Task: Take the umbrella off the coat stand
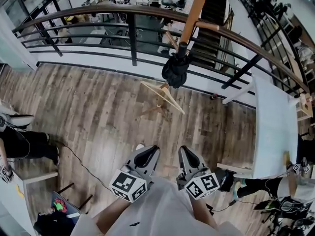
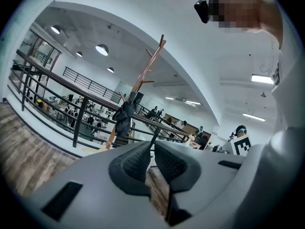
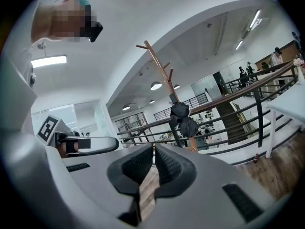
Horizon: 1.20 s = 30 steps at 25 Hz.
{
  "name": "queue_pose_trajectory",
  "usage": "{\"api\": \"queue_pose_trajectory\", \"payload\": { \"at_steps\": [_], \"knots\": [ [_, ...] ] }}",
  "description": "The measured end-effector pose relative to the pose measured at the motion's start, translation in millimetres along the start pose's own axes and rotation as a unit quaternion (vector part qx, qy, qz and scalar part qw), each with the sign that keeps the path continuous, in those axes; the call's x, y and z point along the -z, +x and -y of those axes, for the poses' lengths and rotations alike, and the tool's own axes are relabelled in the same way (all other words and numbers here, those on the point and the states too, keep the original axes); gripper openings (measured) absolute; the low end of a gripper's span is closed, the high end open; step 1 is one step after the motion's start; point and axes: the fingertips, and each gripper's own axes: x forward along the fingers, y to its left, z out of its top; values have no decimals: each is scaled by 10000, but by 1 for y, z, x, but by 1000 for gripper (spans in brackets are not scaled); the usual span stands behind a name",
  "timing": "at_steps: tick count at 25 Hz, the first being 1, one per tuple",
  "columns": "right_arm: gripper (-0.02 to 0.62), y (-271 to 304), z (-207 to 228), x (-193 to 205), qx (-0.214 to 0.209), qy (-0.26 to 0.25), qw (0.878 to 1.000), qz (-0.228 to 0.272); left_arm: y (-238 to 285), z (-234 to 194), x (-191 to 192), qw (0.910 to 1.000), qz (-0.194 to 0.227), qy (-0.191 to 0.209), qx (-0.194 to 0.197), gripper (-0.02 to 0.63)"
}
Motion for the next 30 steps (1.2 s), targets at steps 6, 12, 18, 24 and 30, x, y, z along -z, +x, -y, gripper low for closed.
{"api": "queue_pose_trajectory", "payload": {
  "at_steps": [6,12,18,24,30],
  "knots": [
    [41,59,6,-18,429,-298,9986,51,20,-50,-43,9993,122,81,348,41],
    [41,87,19,-29,745,-343,9966,78,32,-76,-56,9988,75,32,481,41],
    [41,108,29,-49,629,-543,9965,119,42,-85,-68,9996,181,-23,233,41],
    [41,127,57,-71,427,-686,9965,193,68,-82,-78,9997,244,36,-34,41],
    [41,142,86,-93,126,-733,9970,231,103,-74,-81,9995,238,46,-226,41]
  ]
}}
